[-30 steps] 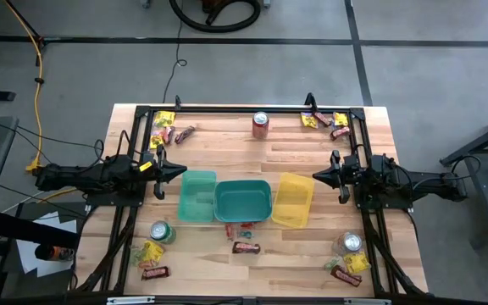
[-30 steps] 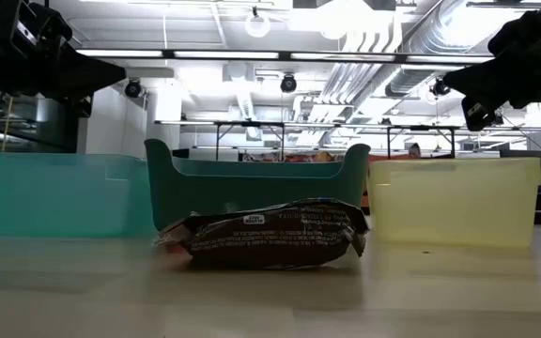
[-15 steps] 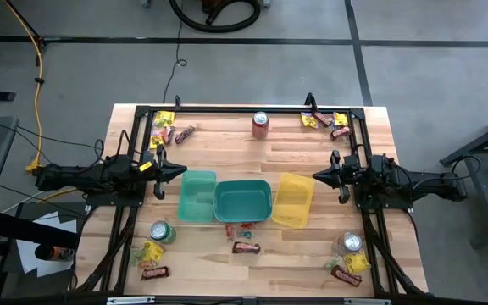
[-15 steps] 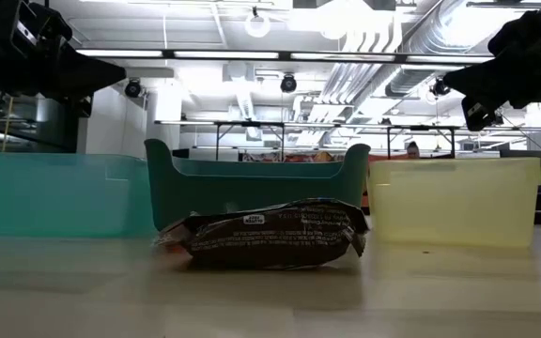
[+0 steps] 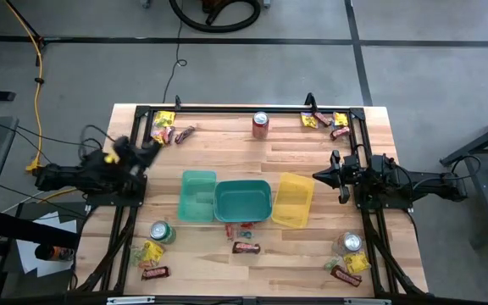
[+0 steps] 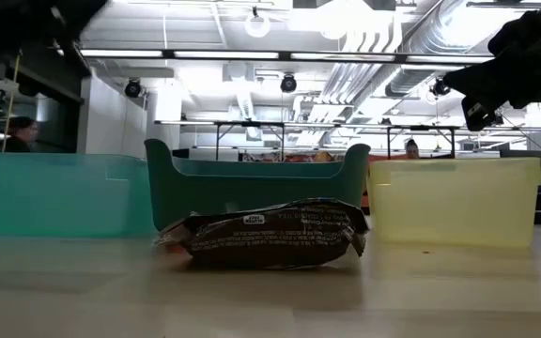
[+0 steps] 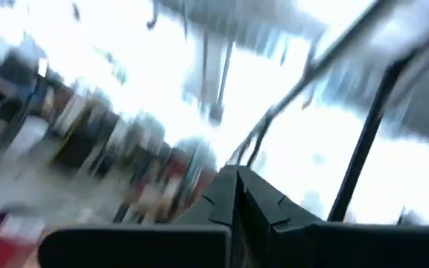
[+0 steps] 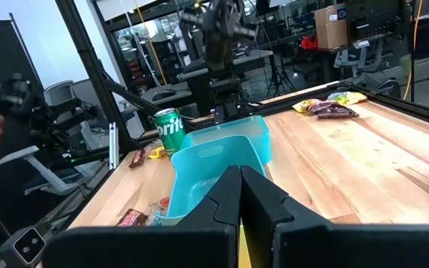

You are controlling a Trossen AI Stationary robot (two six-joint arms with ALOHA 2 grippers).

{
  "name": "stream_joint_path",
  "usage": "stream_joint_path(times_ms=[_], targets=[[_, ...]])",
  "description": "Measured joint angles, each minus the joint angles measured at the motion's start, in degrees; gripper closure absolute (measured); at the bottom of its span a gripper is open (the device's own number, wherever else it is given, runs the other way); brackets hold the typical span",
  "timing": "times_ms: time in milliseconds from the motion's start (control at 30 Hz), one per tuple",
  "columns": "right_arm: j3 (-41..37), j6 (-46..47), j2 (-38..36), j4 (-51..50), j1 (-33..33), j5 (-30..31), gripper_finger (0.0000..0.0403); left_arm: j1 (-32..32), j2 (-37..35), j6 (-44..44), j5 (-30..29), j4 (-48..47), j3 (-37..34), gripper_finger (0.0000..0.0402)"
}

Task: Sort candy
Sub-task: Put the chocolate bar into the blue bin

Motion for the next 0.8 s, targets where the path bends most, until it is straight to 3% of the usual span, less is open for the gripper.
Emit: stream_joint_path(times_ms=[167,267,400,567,633,800], targets=[[0.01,-0.01,0.00,0.00,-0.02,0.01,0.0402,-0.02,-0.09,-2.04,-2.85,15.46,0.07,0.0401],[0.01,0.01,0.00,0.00,0.00,-0.01,0.0402,0.02,0.24,-2.07,-13.80,16.28,1.43,0.0401],[0.00,0.01,0.00,0.01,0.00,0.01,0.0402,0.21,6.70,-8.89,-20.84,1.19,7.39,0.0401],[-0.01,0.01,0.00,0.00,0.00,0.01,0.0402,4.45,22.69,-14.43,-21.06,-13.83,17.88,0.0398],[0.01,0.01,0.00,0.02,0.00,0.01,0.0402,8.19,28.41,-17.09,-18.04,-21.42,22.24,0.0391],[0.00,0.00,0.00,0.00,-0.01,0.00,0.0402,22.96,40.16,-19.94,-2.86,-46.21,33.09,0.0354]])
